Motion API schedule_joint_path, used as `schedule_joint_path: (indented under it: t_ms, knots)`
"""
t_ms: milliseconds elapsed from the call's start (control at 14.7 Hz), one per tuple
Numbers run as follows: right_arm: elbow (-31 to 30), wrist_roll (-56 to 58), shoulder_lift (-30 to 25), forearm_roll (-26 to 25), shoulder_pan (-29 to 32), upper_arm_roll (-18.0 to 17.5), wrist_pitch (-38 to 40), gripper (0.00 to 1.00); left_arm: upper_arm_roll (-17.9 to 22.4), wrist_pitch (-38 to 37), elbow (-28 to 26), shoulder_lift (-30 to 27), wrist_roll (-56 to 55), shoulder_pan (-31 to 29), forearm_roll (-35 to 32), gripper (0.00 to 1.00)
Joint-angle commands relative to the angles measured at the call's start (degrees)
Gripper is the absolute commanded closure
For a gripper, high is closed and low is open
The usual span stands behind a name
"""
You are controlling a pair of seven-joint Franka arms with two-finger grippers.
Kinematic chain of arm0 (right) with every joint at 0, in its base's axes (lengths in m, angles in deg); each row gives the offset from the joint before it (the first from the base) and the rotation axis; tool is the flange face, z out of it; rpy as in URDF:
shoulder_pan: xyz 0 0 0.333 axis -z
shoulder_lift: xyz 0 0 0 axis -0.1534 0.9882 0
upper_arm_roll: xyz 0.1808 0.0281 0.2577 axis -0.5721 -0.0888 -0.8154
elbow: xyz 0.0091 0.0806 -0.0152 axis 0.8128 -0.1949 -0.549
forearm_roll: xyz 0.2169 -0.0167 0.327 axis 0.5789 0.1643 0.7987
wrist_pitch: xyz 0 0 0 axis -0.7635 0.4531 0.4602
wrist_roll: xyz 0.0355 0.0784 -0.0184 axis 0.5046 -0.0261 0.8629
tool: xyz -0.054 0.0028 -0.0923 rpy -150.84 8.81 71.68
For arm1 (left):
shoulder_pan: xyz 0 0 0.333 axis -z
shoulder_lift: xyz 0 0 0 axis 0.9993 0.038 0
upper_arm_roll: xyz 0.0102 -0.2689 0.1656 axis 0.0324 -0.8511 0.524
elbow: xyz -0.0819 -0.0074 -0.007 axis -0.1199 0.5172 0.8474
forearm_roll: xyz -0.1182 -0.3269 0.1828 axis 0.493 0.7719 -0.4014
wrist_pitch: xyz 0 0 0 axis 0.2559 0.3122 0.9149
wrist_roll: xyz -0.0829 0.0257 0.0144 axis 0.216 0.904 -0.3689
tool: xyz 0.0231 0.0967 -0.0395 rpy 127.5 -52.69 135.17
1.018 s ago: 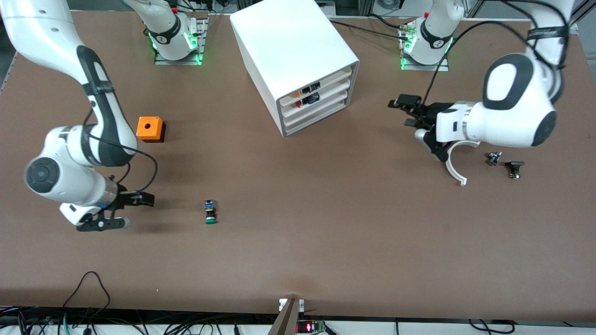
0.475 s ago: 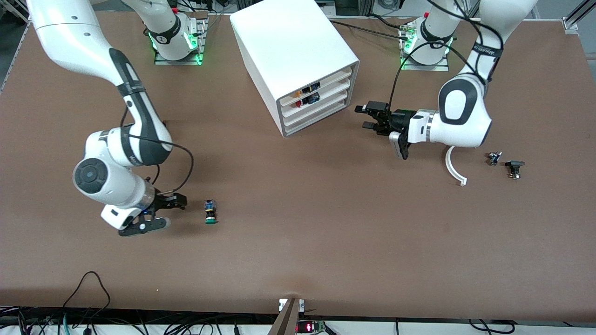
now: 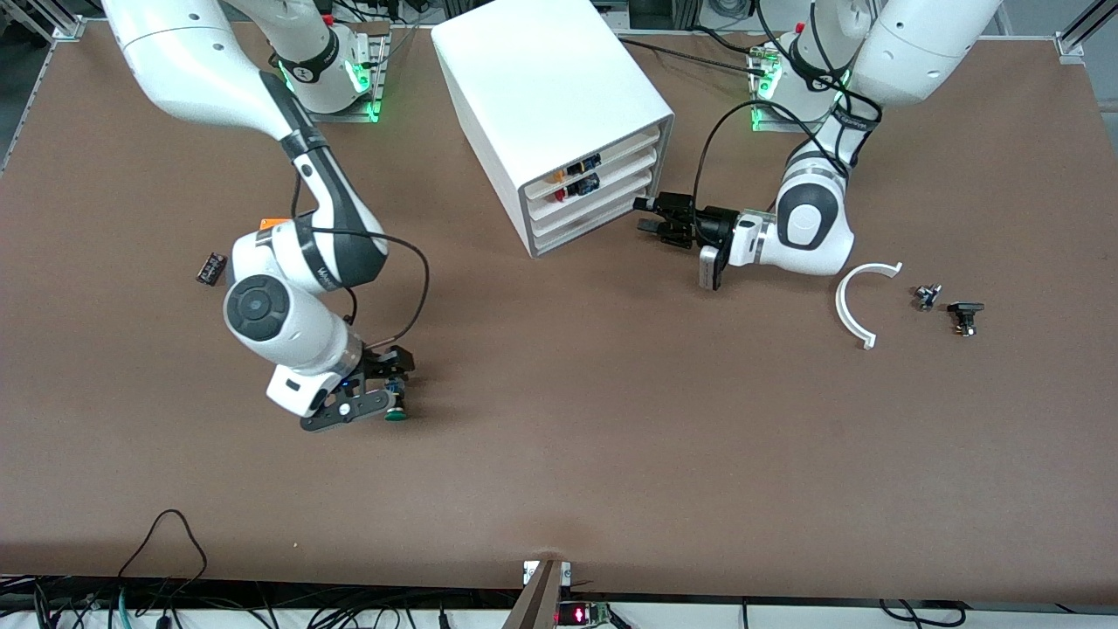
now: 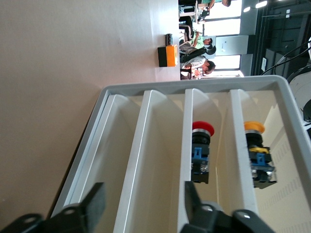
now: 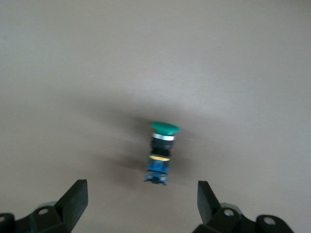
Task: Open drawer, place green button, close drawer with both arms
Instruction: 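Grasp the green button with the right gripper while the left gripper grips the handle, then lift the green button with the right gripper while the left gripper holds the handle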
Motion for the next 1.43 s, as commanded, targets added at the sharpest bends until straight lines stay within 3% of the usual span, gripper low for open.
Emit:
schedule_joint_path:
  t_ms: [0,339,679,814,1154,1222,1357]
  knots:
    - [-0.16,-0.62,1.75,0.07,-0.53,0.22,-3.17,0.0,-1.89,0.41,-1.13,0.36,1.81,-0.25,2.49,0.41]
    - [-0.96,0.08,5.97,-0.2,0.18,0.4,-9.51,0.0,-3.12,1.89,-2.36,2.47,1.82,0.01,2.94,0.41]
    - [-1.57,-0.35,7.39,-0.2,0.7,0.75,-10.05,0.0,-4.1,2.86,-2.98,2.47,1.82,0.18,3.9,0.41]
    - [-2.27,-0.97,7.47,0.41,1.49,0.75,-10.22,0.05,-4.18,3.04,-3.24,2.55,1.73,0.45,4.08,0.41]
    - [-2.89,-3.06,7.65,0.77,1.58,0.75,-10.14,0.55,-4.18,3.66,-3.24,3.52,1.73,1.85,4.95,0.45]
    - [-2.89,-4.82,7.65,0.68,1.41,0.75,-10.14,0.65,-4.18,3.66,-3.33,3.52,1.73,1.94,5.39,0.54]
    - [-2.72,-6.41,7.65,0.68,0.88,0.75,-10.14,0.88,-4.18,3.4,-3.33,3.52,1.9,2.12,5.4,0.97]
